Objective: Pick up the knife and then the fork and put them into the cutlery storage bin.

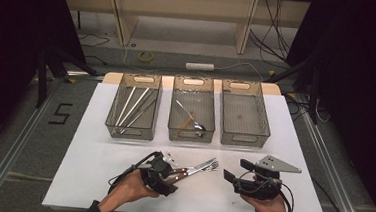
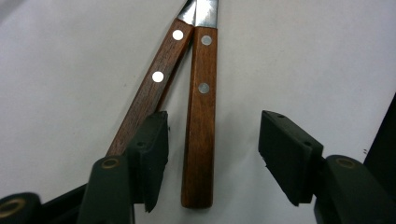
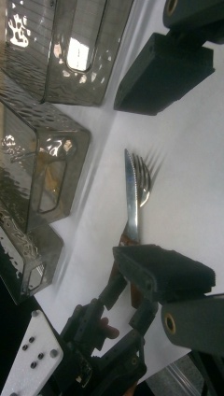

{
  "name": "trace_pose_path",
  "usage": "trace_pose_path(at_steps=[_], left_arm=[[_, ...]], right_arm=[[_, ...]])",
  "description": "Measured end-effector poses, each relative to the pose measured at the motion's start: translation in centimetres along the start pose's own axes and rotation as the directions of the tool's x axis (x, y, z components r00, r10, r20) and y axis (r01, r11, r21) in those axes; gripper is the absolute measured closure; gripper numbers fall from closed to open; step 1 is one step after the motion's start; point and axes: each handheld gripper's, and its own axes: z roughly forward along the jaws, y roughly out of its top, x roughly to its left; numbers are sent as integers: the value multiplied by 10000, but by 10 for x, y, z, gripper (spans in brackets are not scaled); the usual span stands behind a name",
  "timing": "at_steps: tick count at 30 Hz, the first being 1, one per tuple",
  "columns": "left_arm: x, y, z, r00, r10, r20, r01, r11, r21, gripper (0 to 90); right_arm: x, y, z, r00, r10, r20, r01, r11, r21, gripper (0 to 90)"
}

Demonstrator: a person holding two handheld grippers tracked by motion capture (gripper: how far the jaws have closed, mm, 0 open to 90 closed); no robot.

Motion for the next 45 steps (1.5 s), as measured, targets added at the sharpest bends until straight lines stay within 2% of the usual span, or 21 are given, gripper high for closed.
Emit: trace_pose_path(at_steps=[9,15,25,30,39,45], left_arm=[[1,3,3,9999,73,-117,-72,9999,113,516],[-2,6,4,9978,546,-366,-536,9982,283,562],[-7,8,5,9930,956,-687,-924,9945,486,638],[-3,9,5,9938,954,-578,-926,9945,492,737],[-4,7,3,9927,1043,-610,-1025,9942,321,749],[-4,9,-6,9934,1089,-363,-1088,9940,64,750]], right_arm=[[0,0,1,10000,-39,22,39,10000,-36,257],[-1,0,2,9999,38,-96,-38,10000,-21,258],[0,0,2,10000,21,-60,-20,10000,65,262],[0,0,2,10000,14,-70,-14,10000,78,263],[0,0,2,10000,2,-73,-1,10000,97,264],[2,0,2,9999,-102,-77,102,9999,109,267]])
